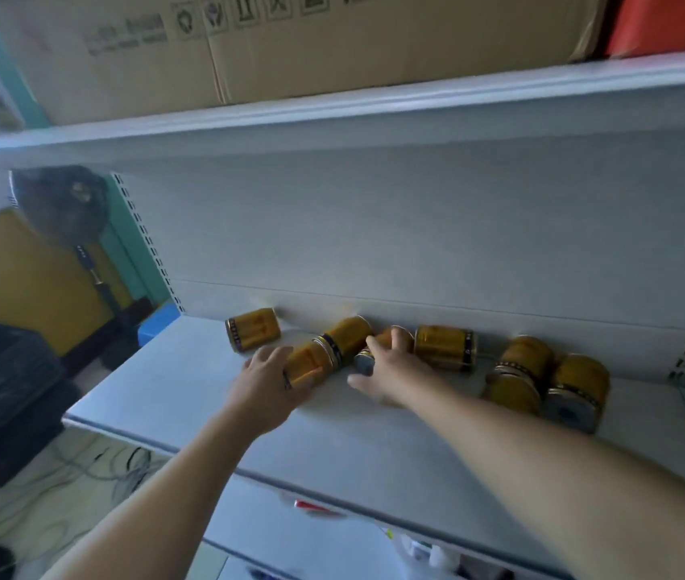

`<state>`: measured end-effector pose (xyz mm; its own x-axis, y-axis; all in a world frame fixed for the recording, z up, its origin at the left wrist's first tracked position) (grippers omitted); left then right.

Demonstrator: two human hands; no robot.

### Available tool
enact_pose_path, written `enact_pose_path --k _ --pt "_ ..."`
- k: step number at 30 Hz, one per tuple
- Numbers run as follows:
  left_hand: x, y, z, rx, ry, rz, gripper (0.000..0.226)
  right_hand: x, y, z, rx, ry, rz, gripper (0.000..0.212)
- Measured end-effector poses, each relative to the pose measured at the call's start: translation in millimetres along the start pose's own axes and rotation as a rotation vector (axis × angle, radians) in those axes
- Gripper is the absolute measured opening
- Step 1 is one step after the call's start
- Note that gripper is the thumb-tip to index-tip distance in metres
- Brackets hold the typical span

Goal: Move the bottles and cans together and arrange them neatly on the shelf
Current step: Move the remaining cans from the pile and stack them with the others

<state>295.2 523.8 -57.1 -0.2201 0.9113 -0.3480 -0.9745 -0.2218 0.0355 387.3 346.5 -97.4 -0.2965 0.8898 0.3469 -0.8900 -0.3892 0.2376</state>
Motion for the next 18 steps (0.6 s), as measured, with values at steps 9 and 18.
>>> enact_pose_path --k 9,18 --pt "27.2 -67.3 -37.9 0.005 -0.036 -0.171 0.085 4.6 21.0 -24.8 -0.351 -0.156 0.060 0.051" --pt "55.1 -51.6 -36.2 -0.044 0.504 -0.349 0.067 25.7 63.6 -55.0 -0.656 -0.627 -0.377 0.060"
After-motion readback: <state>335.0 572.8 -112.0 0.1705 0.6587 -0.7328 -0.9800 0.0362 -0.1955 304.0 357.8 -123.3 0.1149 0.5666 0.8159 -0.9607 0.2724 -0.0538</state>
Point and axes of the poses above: each hand's wrist, its own y-axis away from the middle knuckle, its own z-axis out of the back of the hand, x = y × z, the point moved 6 cm from there along -y, towards the middle knuckle, and after that the axes turned 7 degrees about x, right-handed, at the moved point
